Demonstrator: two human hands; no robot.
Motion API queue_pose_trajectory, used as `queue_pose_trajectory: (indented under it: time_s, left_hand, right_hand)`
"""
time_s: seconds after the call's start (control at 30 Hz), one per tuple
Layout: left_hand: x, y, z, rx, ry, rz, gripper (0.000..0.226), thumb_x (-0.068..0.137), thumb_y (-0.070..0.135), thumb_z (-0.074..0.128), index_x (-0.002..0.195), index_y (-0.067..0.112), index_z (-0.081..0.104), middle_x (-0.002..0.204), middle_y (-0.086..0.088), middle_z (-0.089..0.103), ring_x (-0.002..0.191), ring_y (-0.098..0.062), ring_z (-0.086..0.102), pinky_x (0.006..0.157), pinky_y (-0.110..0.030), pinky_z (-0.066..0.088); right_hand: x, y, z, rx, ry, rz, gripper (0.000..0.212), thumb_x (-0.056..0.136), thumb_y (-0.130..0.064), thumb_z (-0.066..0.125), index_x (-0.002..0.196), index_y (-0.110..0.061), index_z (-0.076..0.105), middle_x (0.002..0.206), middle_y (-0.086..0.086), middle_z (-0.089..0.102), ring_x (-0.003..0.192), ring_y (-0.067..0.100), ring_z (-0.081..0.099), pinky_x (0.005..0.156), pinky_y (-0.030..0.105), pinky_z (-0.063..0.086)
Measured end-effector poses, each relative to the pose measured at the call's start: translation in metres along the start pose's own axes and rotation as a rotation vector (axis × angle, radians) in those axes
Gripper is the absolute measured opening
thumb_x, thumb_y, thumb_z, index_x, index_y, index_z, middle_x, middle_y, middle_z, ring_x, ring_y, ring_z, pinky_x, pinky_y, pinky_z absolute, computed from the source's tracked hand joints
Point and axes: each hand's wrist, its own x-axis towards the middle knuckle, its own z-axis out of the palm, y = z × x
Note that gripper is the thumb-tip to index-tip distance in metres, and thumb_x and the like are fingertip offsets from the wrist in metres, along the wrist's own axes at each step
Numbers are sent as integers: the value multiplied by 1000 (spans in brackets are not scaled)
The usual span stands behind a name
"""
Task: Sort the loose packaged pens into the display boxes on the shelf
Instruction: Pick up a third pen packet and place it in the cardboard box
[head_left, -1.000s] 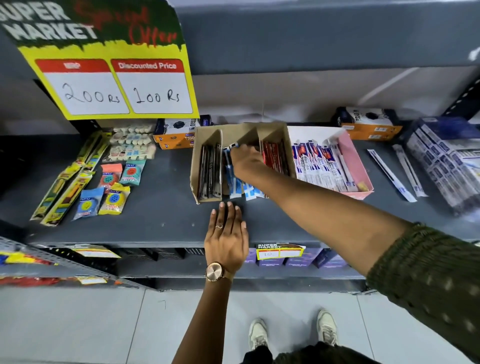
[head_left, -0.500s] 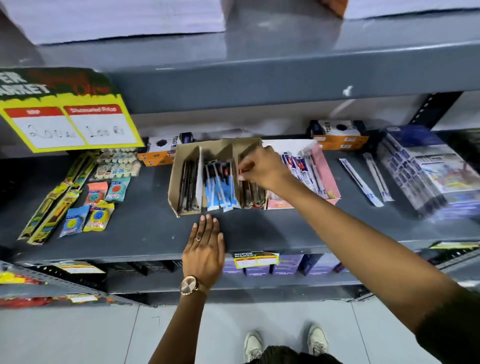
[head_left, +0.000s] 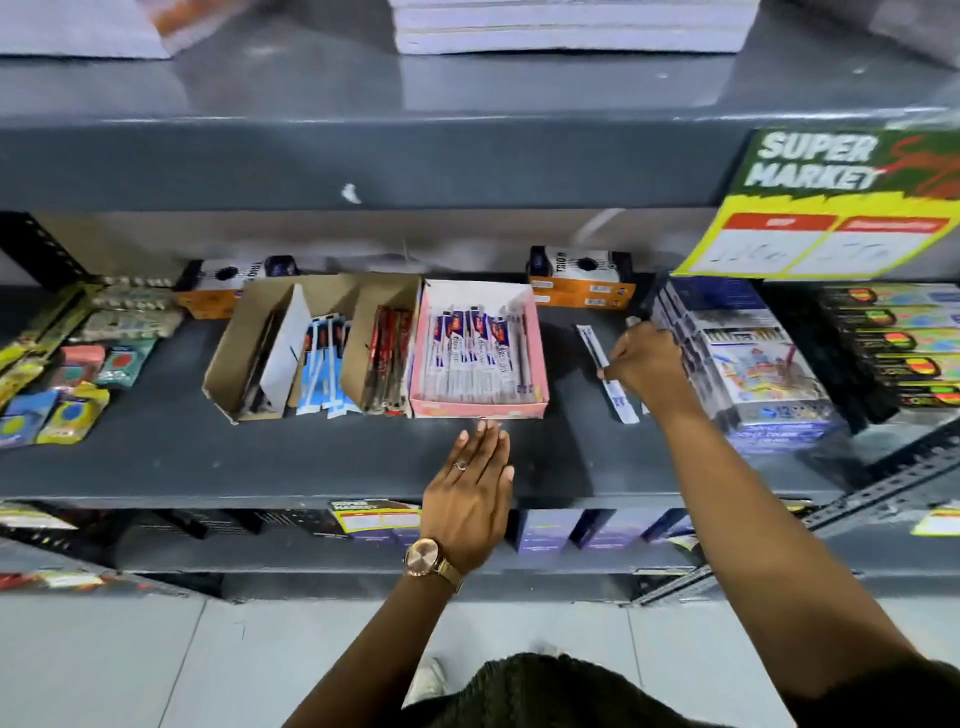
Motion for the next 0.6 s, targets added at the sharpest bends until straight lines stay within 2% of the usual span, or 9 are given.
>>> queue_pose_trajectory:
  time_s: [0.07,0.2,0.27,0.33,0.37,0.5,0.6]
  left_hand:
    - [4,9,9,27,-37,11,46,94,22,35,125,-3,58,131,-18,57,124,-29,52,108,-46,36]
    - [15,22,22,86,-57,-10,47,96,24,33,125,-4,57,131,-20,57,124,-32,52,114,-36,21]
    - [18,23,27,104,-63,-8,44,96,22,36,123,-5,59,129,-21,58,122,-33,54,109,-39,33]
    - [18,22,28,125,-105,-4,52,101,26,23,124,-5,58,131,-21,56,123,-34,52,100,-50,44]
    - [18,22,29,131,-115,-5,56,101,27,19,125,-5,57,132,-21,56,124,-33,51,99,-50,46]
    - [16,17,36,166,-78,23,49,95,25,31,125,-5,58,131,-21,56,124,-33,52,97,-48,48]
    - [16,16,39,180,-40,42,57,101,28,16,126,-4,57,132,-20,56,125,-33,51,99,-48,47]
  right_hand:
    - [8,8,2,-32,-64,28,47,68,-8,78,109,5,59,114,25,64,107,38,63,93,44,52]
    - [16,8,9,-237,-123,-32,53,77,-21,74,119,2,53,127,23,55,120,39,53,96,42,47]
    - [18,7,14,-310,-111,-71,52,79,-20,71,123,1,51,130,23,52,123,38,50,96,41,47]
    - [18,4,18,-385,-71,-107,49,81,-17,69,123,0,52,129,22,54,122,37,52,94,40,48]
    - [19,3,20,-418,-52,-130,44,81,-14,68,121,0,55,127,21,56,120,36,54,93,40,49]
    - [18,-2,29,-521,-11,-182,34,82,-2,63,115,-3,61,119,17,63,114,33,59,86,39,53]
    - [18,0,29,-514,27,-187,36,79,-10,69,114,-5,61,116,15,64,113,32,60,83,38,54]
